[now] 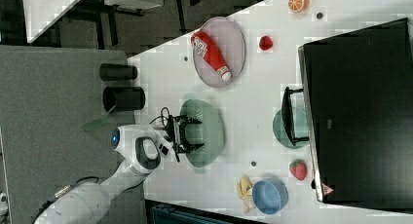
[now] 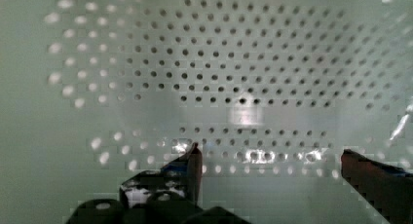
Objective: Drag strainer right to left.
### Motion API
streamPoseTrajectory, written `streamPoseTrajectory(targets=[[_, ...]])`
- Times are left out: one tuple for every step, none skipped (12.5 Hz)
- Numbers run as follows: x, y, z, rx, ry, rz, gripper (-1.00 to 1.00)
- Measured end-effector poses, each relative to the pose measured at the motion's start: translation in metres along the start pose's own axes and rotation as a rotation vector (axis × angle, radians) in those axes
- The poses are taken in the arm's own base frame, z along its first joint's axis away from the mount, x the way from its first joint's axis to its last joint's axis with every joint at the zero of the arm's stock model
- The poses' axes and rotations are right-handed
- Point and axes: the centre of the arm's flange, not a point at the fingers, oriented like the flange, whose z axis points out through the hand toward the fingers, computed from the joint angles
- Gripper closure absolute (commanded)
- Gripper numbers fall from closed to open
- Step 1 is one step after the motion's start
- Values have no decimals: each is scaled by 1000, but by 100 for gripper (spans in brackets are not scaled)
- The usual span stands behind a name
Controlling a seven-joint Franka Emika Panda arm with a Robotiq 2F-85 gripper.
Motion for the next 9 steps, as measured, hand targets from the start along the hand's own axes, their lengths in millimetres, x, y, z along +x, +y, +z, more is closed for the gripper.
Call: streamPoseTrajectory(targets=[[-9,-2,1,7,-10,10,-100],[-21,-7,-2,16,-25,18,-100],[-36,-12,-5,24,-53,45,-100],[-51,-17,-7,23,-76,82,-100],[-65,-21,-7,25,-81,80,-100],[-77,-19,-7,19,-86,77,-100],[-85,-14,-5,9,-87,68,-100],[-97,-12,-4,4,-90,51,-100],[-111,-13,-3,10,-99,42,-100]])
